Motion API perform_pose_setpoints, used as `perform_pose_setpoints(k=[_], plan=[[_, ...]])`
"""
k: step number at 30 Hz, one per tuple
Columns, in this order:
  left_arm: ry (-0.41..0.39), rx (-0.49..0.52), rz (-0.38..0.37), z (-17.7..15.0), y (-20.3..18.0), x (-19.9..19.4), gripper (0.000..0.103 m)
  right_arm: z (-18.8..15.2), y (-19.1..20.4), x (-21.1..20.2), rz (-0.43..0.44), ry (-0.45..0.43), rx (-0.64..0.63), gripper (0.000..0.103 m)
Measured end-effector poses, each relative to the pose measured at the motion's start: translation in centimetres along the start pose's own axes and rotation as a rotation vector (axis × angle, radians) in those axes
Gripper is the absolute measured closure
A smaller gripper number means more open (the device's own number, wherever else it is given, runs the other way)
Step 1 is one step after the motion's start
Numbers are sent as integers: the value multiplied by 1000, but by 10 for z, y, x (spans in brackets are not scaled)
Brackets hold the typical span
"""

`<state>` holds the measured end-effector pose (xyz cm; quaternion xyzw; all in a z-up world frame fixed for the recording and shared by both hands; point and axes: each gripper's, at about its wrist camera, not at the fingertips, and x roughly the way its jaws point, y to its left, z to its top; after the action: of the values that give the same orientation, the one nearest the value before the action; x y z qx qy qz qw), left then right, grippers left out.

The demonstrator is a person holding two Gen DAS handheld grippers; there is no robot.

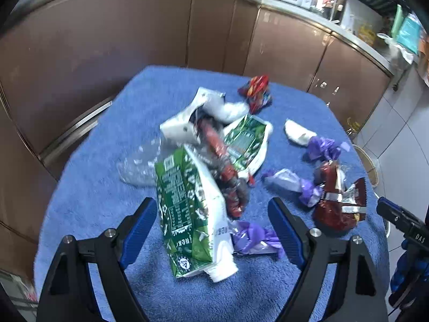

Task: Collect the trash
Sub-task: 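Grasp the red chip bag with the right tool while the left tool grasps the white-green milk carton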

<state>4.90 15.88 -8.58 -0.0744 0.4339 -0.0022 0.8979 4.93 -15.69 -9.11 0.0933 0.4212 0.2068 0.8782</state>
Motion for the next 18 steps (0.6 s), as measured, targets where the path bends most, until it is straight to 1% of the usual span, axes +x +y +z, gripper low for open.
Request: perform_pose_setpoints(k=[6, 8, 10, 13, 16, 17, 18], plan=[[48, -88, 7, 3, 19, 22, 20, 11, 0, 24, 36, 42, -15, 39], [70, -97, 33, 2, 24, 27, 21, 14, -1, 32, 40, 53, -23, 39], [86, -102, 38, -2, 29, 30, 21, 17, -1, 38, 38, 63, -31, 39], [87, -117, 44, -6, 38, 30, 21, 17, -1, 48, 39, 82, -34, 40], [77, -160, 27, -8, 52, 26, 22, 18, -1, 56, 48, 99, -33, 42], [73, -171, 25, -8, 57, 24, 26, 18, 0, 58, 50, 105, -33, 44], [72, -180, 21, -9, 62, 23, 36, 18, 0, 60, 54, 110, -33, 45]])
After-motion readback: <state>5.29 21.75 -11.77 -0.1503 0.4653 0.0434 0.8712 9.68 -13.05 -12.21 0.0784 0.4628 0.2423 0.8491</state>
